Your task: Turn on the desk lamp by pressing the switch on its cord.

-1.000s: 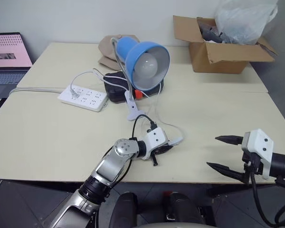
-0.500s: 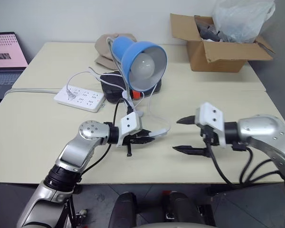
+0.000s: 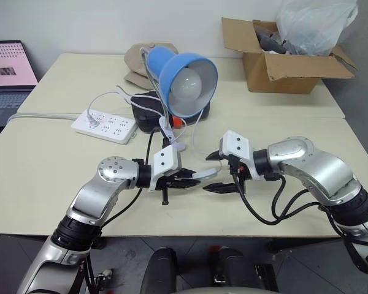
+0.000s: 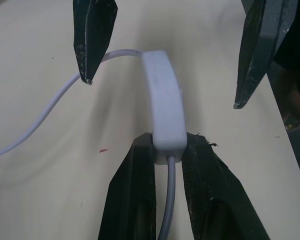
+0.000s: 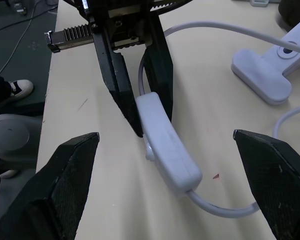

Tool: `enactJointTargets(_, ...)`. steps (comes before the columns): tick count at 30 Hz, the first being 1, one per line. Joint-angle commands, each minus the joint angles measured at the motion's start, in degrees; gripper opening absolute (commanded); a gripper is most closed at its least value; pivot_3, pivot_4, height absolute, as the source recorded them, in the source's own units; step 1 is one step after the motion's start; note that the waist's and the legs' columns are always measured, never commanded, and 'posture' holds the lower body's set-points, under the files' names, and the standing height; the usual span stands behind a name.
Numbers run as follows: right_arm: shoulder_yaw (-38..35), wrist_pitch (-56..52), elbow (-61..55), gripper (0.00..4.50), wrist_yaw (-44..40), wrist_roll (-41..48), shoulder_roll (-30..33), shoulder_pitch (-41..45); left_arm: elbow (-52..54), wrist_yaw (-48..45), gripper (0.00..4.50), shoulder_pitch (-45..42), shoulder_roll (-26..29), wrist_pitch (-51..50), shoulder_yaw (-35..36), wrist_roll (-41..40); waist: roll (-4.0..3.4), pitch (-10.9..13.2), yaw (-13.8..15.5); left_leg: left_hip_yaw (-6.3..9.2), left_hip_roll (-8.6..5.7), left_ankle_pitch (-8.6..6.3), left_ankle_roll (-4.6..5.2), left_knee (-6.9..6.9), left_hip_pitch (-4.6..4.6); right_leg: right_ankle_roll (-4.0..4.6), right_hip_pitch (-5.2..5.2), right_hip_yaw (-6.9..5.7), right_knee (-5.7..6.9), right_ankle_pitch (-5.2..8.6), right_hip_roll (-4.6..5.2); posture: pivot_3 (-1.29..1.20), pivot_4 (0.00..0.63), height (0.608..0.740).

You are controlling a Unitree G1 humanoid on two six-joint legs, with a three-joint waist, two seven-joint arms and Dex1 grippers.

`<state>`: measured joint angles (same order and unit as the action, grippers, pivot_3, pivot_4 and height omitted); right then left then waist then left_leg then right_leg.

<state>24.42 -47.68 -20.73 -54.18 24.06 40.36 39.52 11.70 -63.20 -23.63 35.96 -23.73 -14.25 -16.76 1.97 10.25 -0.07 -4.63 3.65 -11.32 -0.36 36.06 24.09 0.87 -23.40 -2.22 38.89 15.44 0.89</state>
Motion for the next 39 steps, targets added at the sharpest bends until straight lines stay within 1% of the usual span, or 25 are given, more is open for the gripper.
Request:
enactJointTargets(1,-0.69,1.37,-0.26,4.50,-1.29,-1.16,-0.22,0.98,1.97,0.38,0.41,-0.14,0.21,0.38,1.00,-0.34,0.00,0.00,0.00,0.00,0.00,0.00,0.00,0.00,0.00,0.00,0.00,0.00,0.00,0.00,0.00,0.00,0.150,0.740)
enactJointTargets(11,-1.21,1.97,-0.08,4.50,-2.43,-2.79,-0.42,0.13,1.64,0.78,0.41,-0.23,0.01,0.91,0.54,0.51,0.00,0.00,-0.01,-0.02,0.00,0.00,0.00,0.01,-0.01,0.00,0.00,0.01,0.04,0.00,0.00,0.00,0.150,0.740)
enactJointTargets(14,-1.15,2.27,0.14,4.03,-2.66,-3.36,-0.41,0.05,1.46,0.97,0.41,-0.51,-0.18,0.99,0.53,0.62,0.00,0.00,-0.01,-0.02,0.00,0.00,0.00,0.01,-0.01,0.00,-0.01,0.02,0.04,0.00,0.00,0.00,0.150,0.740)
enactJointTargets(15,-1.08,2.37,0.19,3.71,-2.74,-3.48,-0.39,0.06,1.45,0.98,0.41,-0.56,-0.18,0.98,0.55,0.58,0.00,0.00,-0.01,-0.02,0.00,0.00,0.00,0.01,-0.01,0.00,-0.01,0.01,0.04,0.00,0.00,0.00,0.150,0.740)
enactJointTargets(18,-0.73,3.14,0.55,3.16,-3.09,-4.19,-0.33,0.06,1.38,1.04,0.41,-0.67,-0.22,1.14,0.60,0.57,0.00,0.00,-0.01,-0.02,0.00,0.00,0.00,0.01,-0.01,0.00,-0.01,0.02,0.04,0.00,0.00,0.00,0.150,0.740)
enactJointTargets(20,-0.25,4.06,1.06,2.60,-3.29,-5.09,-0.34,0.05,1.33,1.08,0.41,-0.73,-0.26,1.24,0.64,0.52,0.00,0.00,-0.01,-0.02,0.00,0.00,0.00,0.01,-0.01,0.00,-0.01,0.02,0.04,0.00,0.00,0.00,0.150,0.740)
enactJointTargets(25,0.40,6.22,2.14,1.44,-3.99,-7.22,-0.64,0.14,1.30,1.26,0.41,-0.78,-0.40,1.38,0.76,0.44,0.00,0.00,-0.01,-0.03,0.00,0.00,0.00,0.01,-0.01,0.00,-0.01,0.02,0.04,0.00,0.00,0.00,0.150,0.740)
enactJointTargets(28,0.40,7.63,2.76,0.90,-4.61,-8.19,-0.83,0.28,1.36,1.31,0.41,-1.01,-0.63,1.30,0.86,0.46,0.00,0.00,-0.01,-0.03,0.00,0.00,0.00,0.01,-0.01,0.00,-0.01,0.01,0.04,0.00,0.00,0.00,0.150,0.740)
enactJointTargets(30,0.21,8.16,3.07,0.81,-4.98,-8.48,-1.12,0.36,1.29,1.18,0.41,-1.09,-0.69,1.41,0.91,0.57,0.00,0.00,-0.01,-0.03,0.00,0.00,0.00,0.01,-0.01,0.00,-0.01,0.02,0.04,0.00,0.00,0.00,0.150,0.740)
enactJointTargets(38,-1.78,9.65,3.48,0.79,-5.38,-7.95,-2.66,0.08,0.87,0.69,0.41,-1.41,-0.80,2.18,0.52,1.21,0.00,0.00,-0.02,-0.03,0.00,0.00,0.00,0.01,-0.01,0.00,-0.01,0.02,0.04,0.00,0.00,0.00,0.150,0.740)
enactJointTargets(39,-2.50,9.95,3.62,1.14,-5.07,-7.63,-3.05,-0.07,0.85,0.60,0.41,-1.39,-0.77,2.31,0.43,1.38,0.00,0.00,-0.01,-0.04,0.00,0.00,0.00,0.01,-0.01,0.00,-0.02,0.01,0.04,0.00,0.00,0.00,0.150,0.740)
